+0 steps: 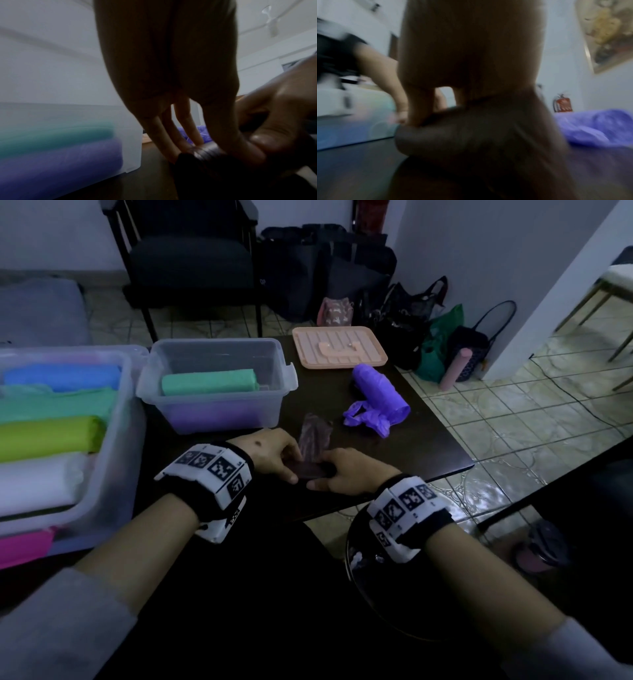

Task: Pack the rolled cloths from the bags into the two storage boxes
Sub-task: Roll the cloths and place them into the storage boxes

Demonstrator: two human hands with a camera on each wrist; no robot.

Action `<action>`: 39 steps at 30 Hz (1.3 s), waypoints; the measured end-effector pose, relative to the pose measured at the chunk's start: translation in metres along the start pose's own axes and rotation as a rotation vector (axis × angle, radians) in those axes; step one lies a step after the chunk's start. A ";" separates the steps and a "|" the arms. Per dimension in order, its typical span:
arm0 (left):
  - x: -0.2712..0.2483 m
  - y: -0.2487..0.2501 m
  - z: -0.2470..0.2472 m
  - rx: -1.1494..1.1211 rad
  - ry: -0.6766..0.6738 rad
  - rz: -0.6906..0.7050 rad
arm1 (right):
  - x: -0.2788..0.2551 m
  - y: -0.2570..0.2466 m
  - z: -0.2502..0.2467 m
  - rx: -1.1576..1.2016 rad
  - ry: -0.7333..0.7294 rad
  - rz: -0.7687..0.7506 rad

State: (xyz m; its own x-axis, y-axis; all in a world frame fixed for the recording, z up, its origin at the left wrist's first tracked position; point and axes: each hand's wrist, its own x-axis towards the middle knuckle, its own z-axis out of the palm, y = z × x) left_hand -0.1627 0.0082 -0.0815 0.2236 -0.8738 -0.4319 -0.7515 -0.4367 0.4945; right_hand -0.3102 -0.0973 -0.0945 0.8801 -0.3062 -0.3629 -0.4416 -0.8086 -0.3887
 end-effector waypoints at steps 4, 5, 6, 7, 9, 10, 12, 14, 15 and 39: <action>-0.008 0.000 0.006 0.033 0.086 0.028 | 0.005 0.004 -0.006 0.007 -0.083 0.041; -0.008 0.000 0.006 0.043 0.090 0.021 | 0.007 0.004 -0.006 -0.008 -0.098 0.047; -0.007 -0.001 0.006 0.040 0.088 0.015 | 0.009 0.004 -0.007 -0.017 -0.103 0.048; -0.006 -0.001 0.004 0.032 0.082 0.009 | 0.011 0.005 -0.007 -0.021 -0.087 0.041; -0.001 0.000 -0.001 0.022 0.063 -0.006 | 0.011 0.006 -0.005 -0.009 0.031 0.042; 0.000 0.001 -0.004 0.027 0.046 -0.018 | 0.010 0.006 -0.003 0.001 0.124 0.043; 0.004 0.002 -0.007 0.040 -0.001 -0.048 | 0.008 0.003 0.006 -0.008 0.315 0.009; 0.010 0.002 -0.008 0.042 -0.048 -0.071 | 0.006 -0.002 0.015 -0.037 0.432 -0.003; 0.012 0.001 -0.008 0.041 -0.068 -0.081 | 0.006 -0.004 0.019 -0.051 0.466 0.001; -0.005 -0.025 0.003 -0.025 0.119 -0.044 | 0.020 0.002 0.006 0.081 0.098 -0.009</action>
State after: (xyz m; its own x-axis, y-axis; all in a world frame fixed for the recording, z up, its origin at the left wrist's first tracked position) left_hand -0.1468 0.0246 -0.0942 0.3287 -0.8724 -0.3617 -0.7238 -0.4788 0.4969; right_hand -0.2942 -0.1020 -0.1071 0.8951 -0.3498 -0.2765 -0.4428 -0.7697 -0.4598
